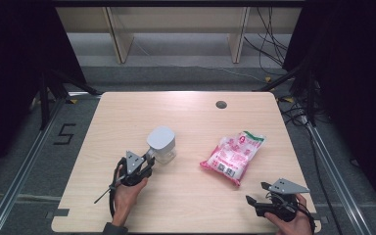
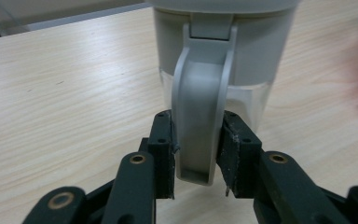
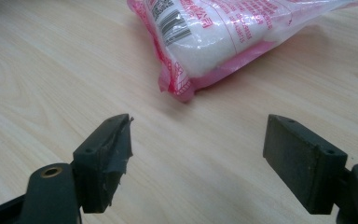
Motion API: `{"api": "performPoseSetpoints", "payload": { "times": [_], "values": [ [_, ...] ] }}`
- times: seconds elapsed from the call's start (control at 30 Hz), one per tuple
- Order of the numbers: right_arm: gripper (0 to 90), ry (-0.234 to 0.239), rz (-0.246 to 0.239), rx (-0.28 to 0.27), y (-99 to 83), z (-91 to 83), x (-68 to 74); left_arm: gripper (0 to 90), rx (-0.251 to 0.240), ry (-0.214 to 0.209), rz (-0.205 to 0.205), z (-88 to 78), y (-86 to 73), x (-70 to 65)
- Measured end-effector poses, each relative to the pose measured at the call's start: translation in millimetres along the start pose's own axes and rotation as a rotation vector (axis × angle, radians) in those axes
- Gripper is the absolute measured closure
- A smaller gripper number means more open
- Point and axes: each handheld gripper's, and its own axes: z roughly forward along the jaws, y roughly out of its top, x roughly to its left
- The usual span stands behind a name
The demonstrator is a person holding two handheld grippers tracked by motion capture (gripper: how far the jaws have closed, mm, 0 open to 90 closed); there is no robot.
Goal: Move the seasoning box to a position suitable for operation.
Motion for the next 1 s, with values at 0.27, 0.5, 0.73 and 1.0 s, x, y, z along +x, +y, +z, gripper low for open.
{"api": "performPoseSetpoints", "payload": {
  "times": [0.27, 0.5, 0.73, 1.0],
  "values": [
    [24.3, 0.005, -0.034, -0.007, 0.2, 0.6, -2.5, 69.3, 0.007, 0.068, -0.038, 11.1, 4.6, 8.7],
    [24.3, 0.001, -0.034, 0.004, 0.6, 0.0, -1.0, 71.5, 0.003, 0.086, -0.055, 22.0, 7.1, 17.7],
    [24.1, 0.01, -0.045, 0.004, 0.3, 0.9, -1.1, 71.1, -0.043, -0.007, -0.024, 21.9, 2.3, 13.5],
    [24.1, 0.023, -0.042, 0.0, 0.7, 1.0, 1.1, 71.2, -0.056, -0.132, 0.058, 24.1, 3.5, -5.3]
  ]
}}
